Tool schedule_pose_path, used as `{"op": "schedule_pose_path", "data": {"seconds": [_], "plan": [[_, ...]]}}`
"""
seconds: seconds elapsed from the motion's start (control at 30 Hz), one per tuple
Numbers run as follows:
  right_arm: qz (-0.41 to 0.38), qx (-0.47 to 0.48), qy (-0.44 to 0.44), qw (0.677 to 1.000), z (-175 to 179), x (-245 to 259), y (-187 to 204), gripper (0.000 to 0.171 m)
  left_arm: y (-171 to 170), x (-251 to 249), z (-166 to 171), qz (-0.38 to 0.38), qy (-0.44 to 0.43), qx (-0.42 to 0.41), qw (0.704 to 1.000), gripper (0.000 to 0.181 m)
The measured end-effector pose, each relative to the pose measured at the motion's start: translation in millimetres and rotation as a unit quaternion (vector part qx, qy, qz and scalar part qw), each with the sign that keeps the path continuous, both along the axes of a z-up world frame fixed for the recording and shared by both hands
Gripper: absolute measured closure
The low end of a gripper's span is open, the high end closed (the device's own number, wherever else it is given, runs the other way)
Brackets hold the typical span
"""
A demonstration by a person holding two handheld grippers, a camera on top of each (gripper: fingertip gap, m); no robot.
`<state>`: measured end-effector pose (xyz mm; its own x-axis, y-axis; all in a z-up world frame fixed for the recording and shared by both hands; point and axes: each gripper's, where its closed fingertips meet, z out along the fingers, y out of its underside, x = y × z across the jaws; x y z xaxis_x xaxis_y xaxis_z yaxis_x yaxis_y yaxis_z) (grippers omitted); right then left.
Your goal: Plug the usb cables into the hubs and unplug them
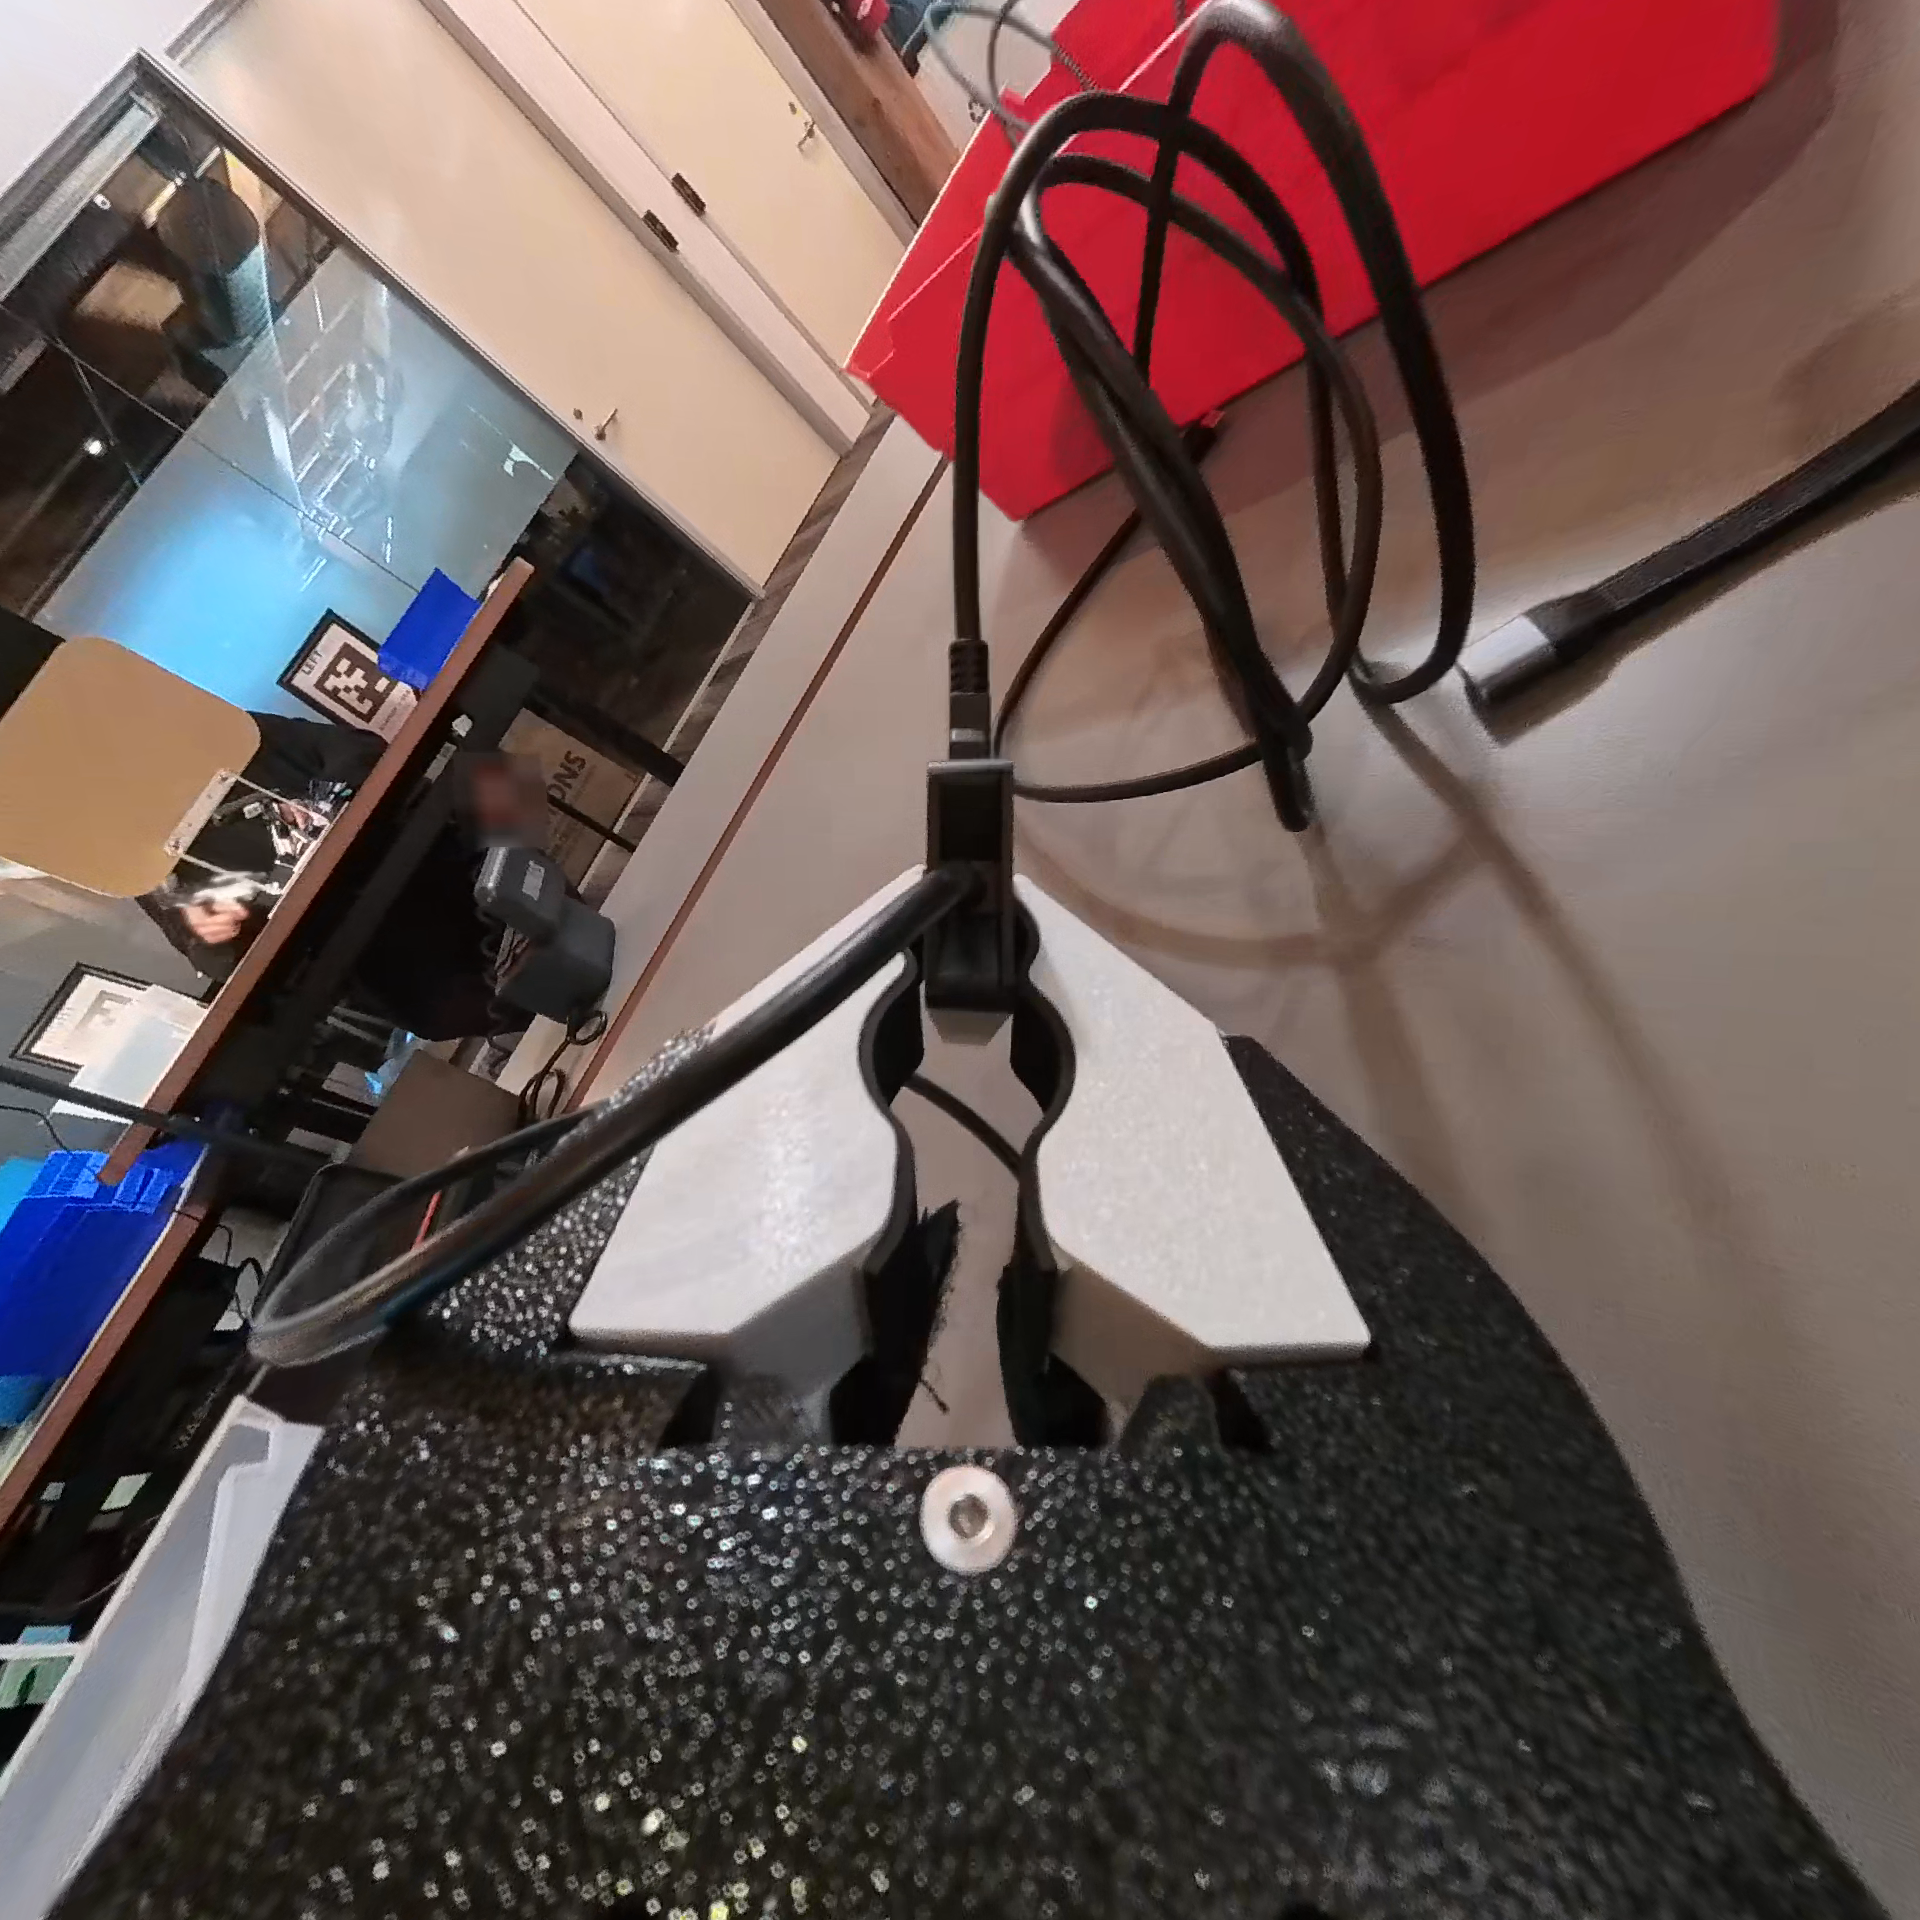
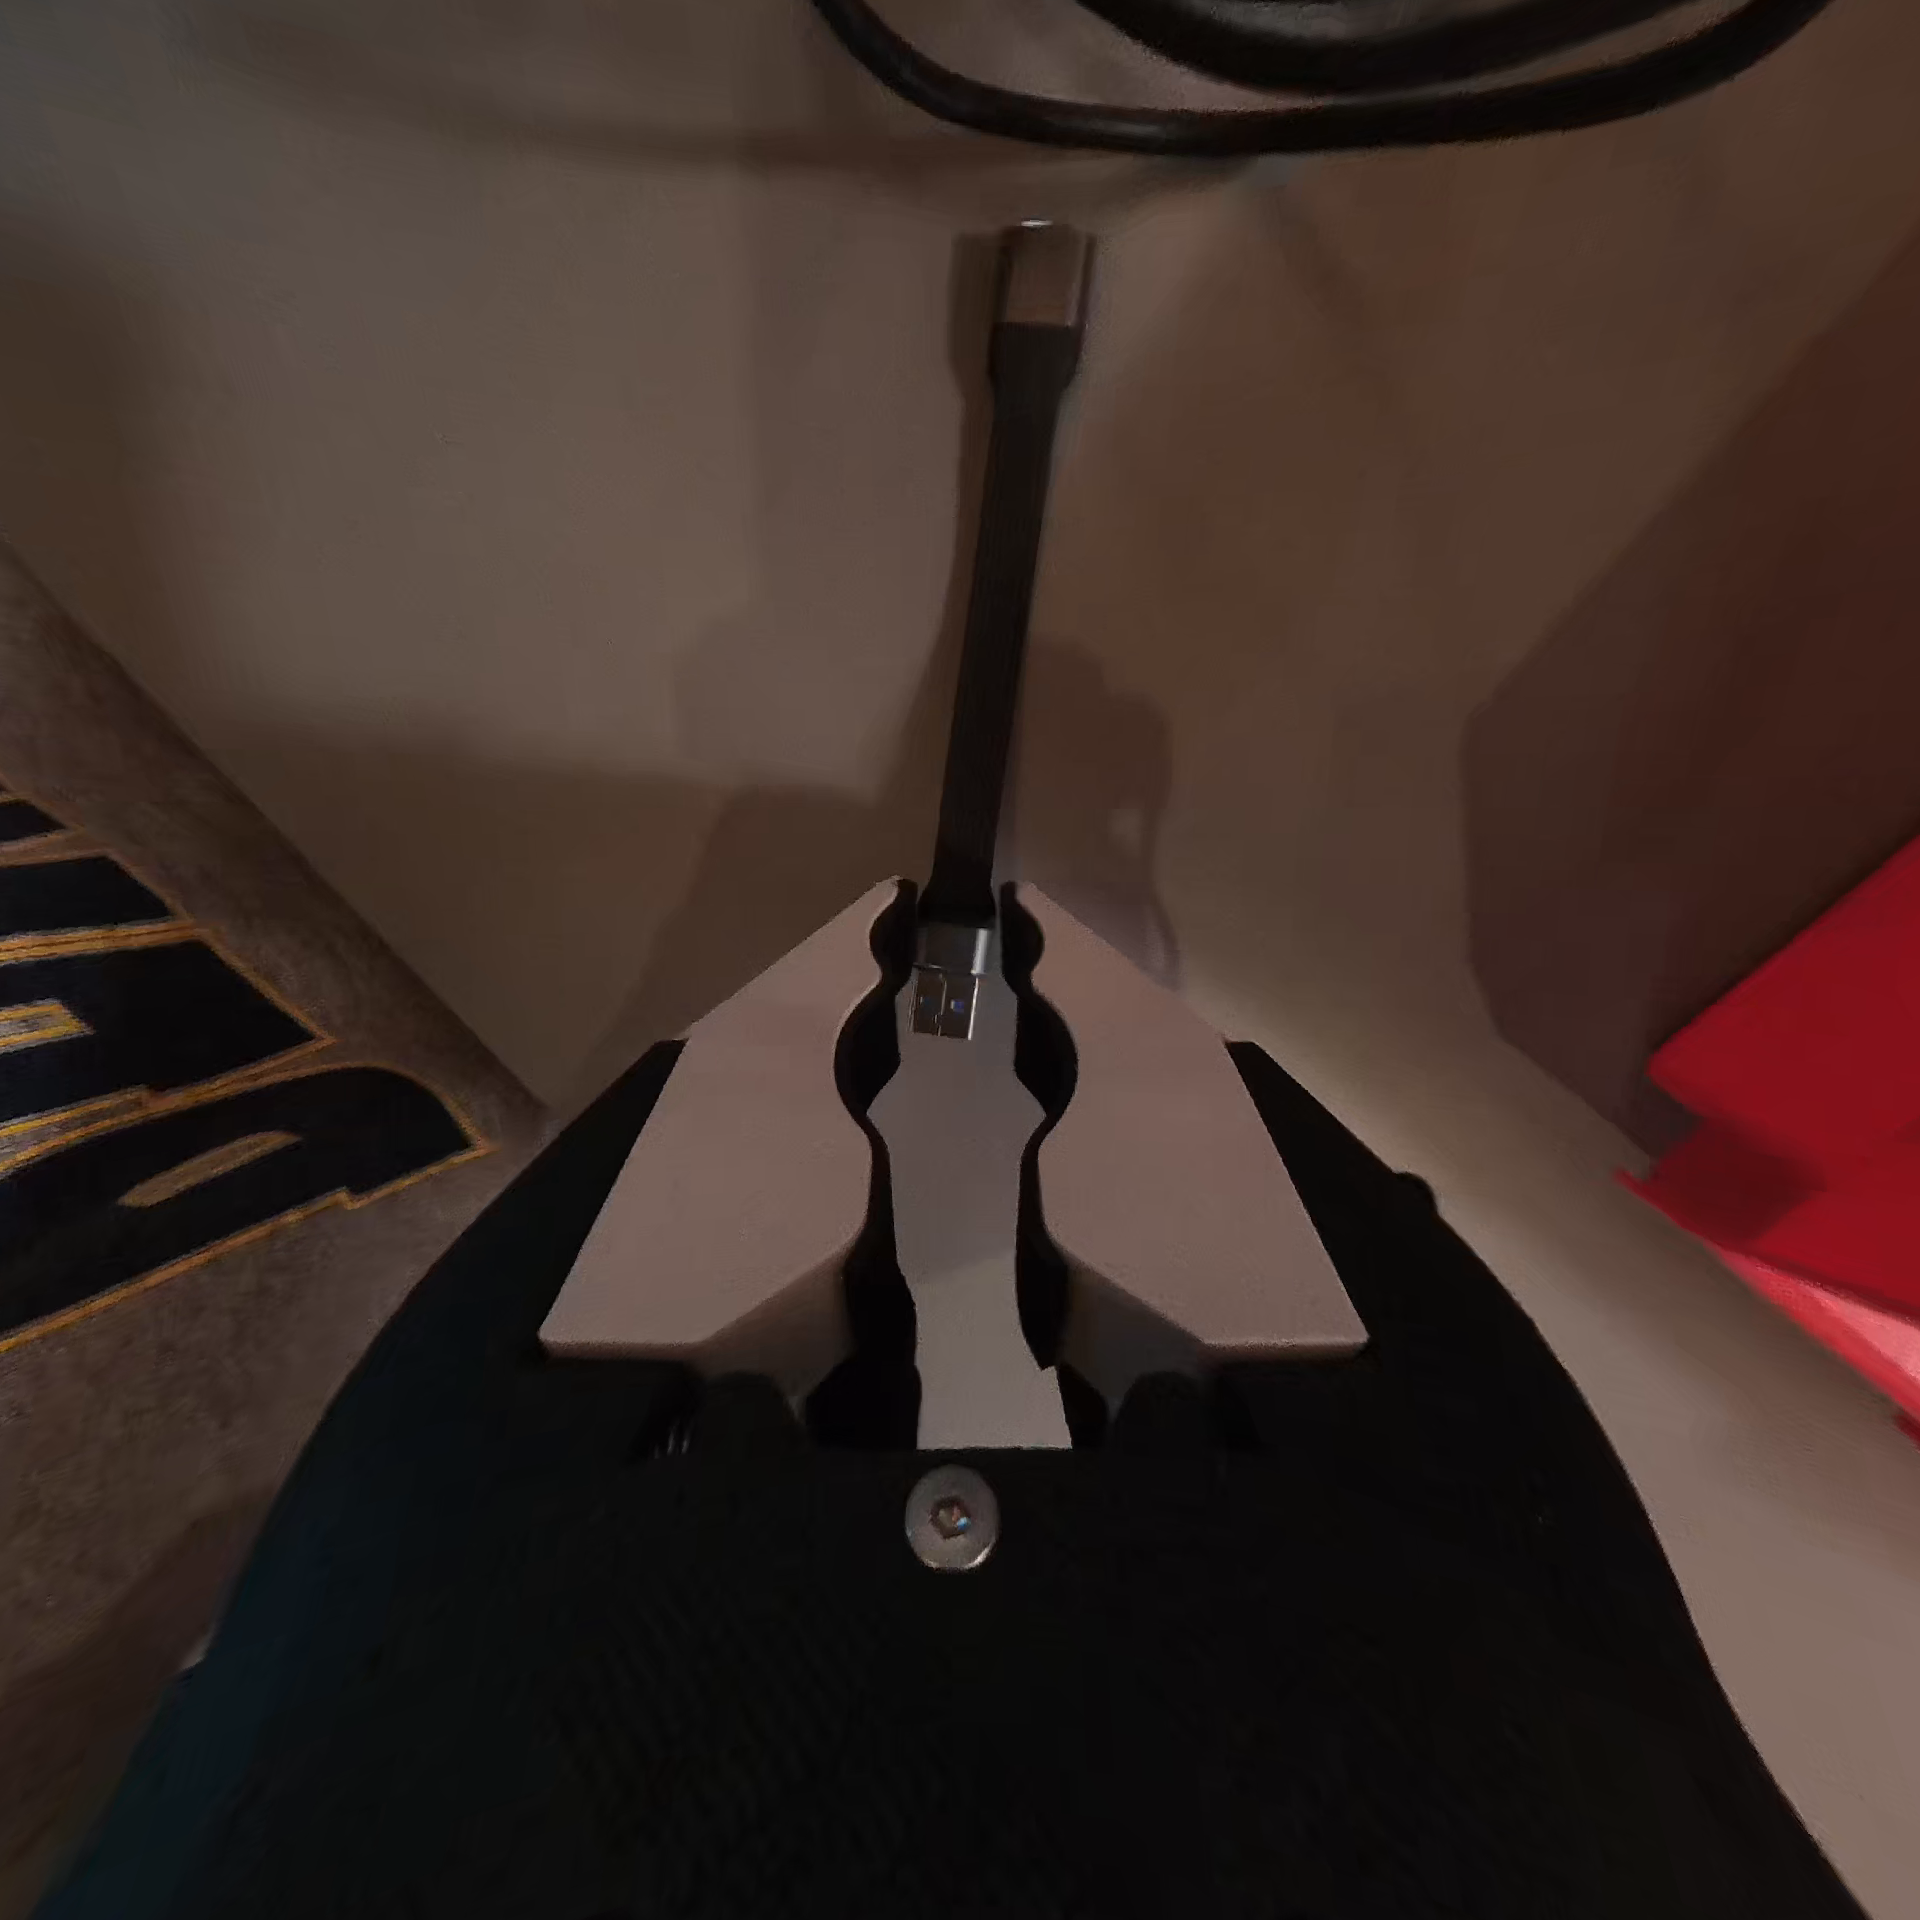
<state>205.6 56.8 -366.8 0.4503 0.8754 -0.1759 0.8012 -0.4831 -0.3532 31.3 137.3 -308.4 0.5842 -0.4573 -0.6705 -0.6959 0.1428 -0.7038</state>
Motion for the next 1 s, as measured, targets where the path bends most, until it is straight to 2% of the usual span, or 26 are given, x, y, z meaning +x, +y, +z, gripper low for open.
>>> {"op": "schedule_pose_path", "data": {"seconds": [0.07, 0.2, 0.33, 0.47, 0.53, 0.57, 0.6, 0.7, 0.8, 0.87, 1.0], "plan": [[0.002, 0.013, -0.016, 1.0, 0, 8, 2, 0.146, -3, 5, -1, -0.009, 0.004, 0.001, 1.0, 0.172], [0.008, -0.006, -0.029, 1.0, -5, 20, -5, 0.136, -7, 13, -1, -0.025, 0.016, 0.007, 1.0, 0.172], [0.015, -0.018, -0.015, 1.0, -5, 16, -15, 0.134, -7, 13, 0, -0.028, 0.012, 0.006, 1.0, 0.172], [0.056, -0.076, 0.068, 0.993, 4, -22, -49, 0.132, -7, 12, 1, -0.026, 0.003, 0.005, 1.0, 0.172], [0.097, -0.157, 0.169, 0.968, 25, -55, -83, 0.132, -9, 15, 1, -0.034, -0.013, -0.002, 0.999, 0.172], [0.105, -0.174, 0.192, 0.96, 33, -63, -88, 0.132, -11, 18, 1, -0.04, -0.019, -0.006, 0.999, 0.172], [0.114, -0.165, 0.201, 0.959, 37, -66, -85, 0.132, -11, 19, 0, -0.043, -0.019, -0.008, 0.999, 0.172], [0.138, -0.042, 0.183, 0.973, 34, -64, -51, 0.133, -12, 21, 0, -0.047, -0.014, -0.005, 0.999, 0.172], [0.148, 0.093, 0.124, 0.977, 23, -62, -16, 0.13, -12, 20, 1, -0.046, -0.017, -0.005, 0.999, 0.172], [0.121, 0.174, 0.072, 0.975, 16, -57, 11, 0.13, -12, 20, 1, -0.047, -0.023, -0.009, 0.999, 0.172], [0.07, 0.196, 0.031, 0.978, -4, -51, 30, 0.133, -13, 21, 1, -0.051, -0.022, -0.01, 0.998, 0.172]]}}
